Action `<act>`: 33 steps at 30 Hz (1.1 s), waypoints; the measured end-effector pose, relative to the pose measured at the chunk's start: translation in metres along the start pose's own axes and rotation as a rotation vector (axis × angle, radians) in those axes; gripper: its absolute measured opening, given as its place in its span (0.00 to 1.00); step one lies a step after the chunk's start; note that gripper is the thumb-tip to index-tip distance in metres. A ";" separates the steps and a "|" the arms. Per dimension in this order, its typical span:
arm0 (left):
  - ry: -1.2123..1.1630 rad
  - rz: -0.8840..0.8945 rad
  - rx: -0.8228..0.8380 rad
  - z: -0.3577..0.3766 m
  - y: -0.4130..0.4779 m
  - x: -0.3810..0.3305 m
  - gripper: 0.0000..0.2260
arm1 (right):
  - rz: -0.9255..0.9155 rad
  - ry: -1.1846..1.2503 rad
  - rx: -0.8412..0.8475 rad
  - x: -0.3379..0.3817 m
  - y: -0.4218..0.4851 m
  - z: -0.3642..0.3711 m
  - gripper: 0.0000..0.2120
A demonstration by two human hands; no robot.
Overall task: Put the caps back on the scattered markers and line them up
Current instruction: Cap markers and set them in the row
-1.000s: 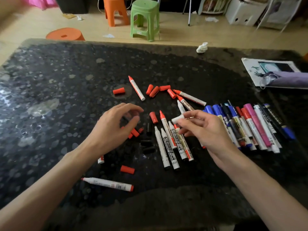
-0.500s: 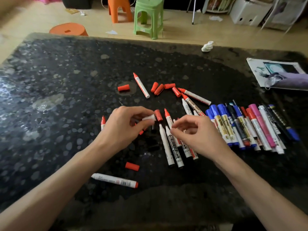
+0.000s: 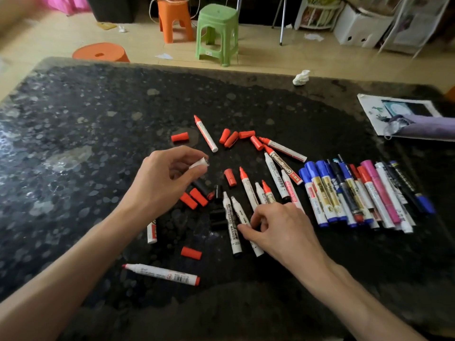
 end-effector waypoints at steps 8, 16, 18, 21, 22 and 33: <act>-0.074 -0.022 0.017 0.003 -0.001 0.002 0.06 | 0.018 0.098 -0.065 -0.010 0.005 -0.013 0.15; -0.096 -0.008 0.065 0.015 -0.004 0.002 0.05 | 0.220 0.189 -0.102 -0.070 0.028 -0.046 0.05; -0.097 -0.007 0.076 0.018 -0.005 0.003 0.05 | 0.256 0.249 0.009 -0.081 0.032 -0.042 0.05; -0.086 -0.007 0.103 0.023 -0.006 0.003 0.06 | 0.225 0.225 0.116 -0.080 0.029 -0.036 0.05; -0.089 -0.008 0.109 0.025 -0.007 0.003 0.06 | 0.215 0.197 0.121 -0.078 0.027 -0.034 0.05; -0.072 0.003 0.132 0.028 -0.008 0.004 0.06 | 0.225 0.155 0.047 -0.076 0.025 -0.028 0.12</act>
Point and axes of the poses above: each hand's wrist, its own y-axis towards the middle knuckle, its own z-axis out of the palm, x = y × z, the point moved 9 cm from there along y, towards the middle knuckle, and after that the axes turned 15 degrees about z, right-handed, at the moved point
